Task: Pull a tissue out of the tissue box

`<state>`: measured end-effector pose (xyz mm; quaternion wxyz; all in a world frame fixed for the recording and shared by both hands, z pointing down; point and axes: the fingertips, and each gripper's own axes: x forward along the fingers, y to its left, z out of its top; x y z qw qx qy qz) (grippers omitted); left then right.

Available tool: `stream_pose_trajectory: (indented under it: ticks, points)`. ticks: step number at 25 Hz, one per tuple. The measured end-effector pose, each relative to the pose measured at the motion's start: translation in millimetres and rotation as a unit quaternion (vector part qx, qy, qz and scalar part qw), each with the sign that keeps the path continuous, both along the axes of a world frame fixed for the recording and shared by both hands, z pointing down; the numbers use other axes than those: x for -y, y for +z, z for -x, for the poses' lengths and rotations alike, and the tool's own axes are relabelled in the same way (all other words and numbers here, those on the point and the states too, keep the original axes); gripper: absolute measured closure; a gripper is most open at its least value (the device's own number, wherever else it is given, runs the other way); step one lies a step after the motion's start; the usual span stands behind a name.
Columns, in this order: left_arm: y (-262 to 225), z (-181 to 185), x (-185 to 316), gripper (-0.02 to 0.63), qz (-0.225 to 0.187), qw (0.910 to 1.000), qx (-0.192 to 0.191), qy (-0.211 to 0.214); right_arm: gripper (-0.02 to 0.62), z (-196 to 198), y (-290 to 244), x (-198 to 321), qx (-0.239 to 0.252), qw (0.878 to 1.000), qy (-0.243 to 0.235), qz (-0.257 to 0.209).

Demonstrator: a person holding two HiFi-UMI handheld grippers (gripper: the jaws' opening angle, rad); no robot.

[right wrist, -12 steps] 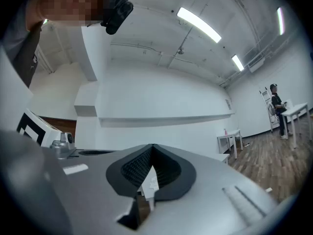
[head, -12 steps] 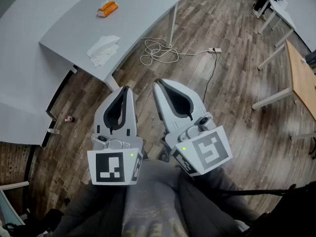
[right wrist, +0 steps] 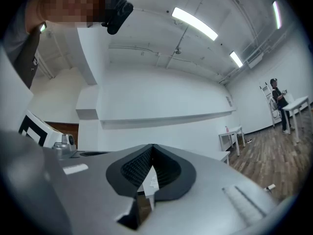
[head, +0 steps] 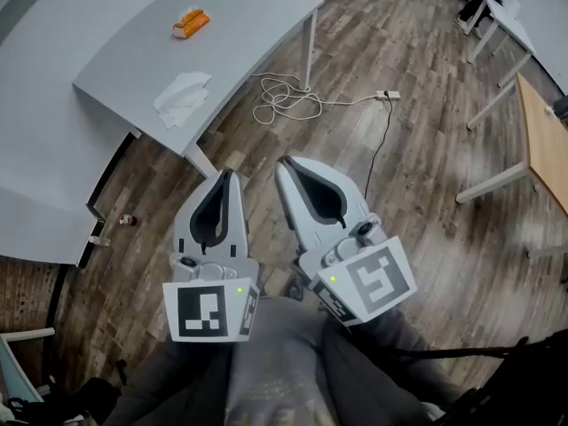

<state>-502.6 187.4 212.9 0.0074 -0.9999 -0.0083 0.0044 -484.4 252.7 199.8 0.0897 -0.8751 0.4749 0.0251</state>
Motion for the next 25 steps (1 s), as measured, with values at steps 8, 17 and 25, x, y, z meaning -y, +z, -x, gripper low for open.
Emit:
stream_pose_trajectory:
  ticks: [8,17,25]
  points:
    - [14,-25,-26,0.606,0.007,0.9995,0.025,0.016,0.591,-31,4,-34,0.015,1.000,0.024,-0.010]
    - [38,-114,-5,0.606,0.033,0.9990,0.021,0.020,0.592,-113,27,-9,0.015,1.000,0.022,0.014]
    - [24,-253,37,0.606,0.031,0.9994,0.007,0.016,0.592,-242,5,51,0.000,1.000,-0.006,-0.008]
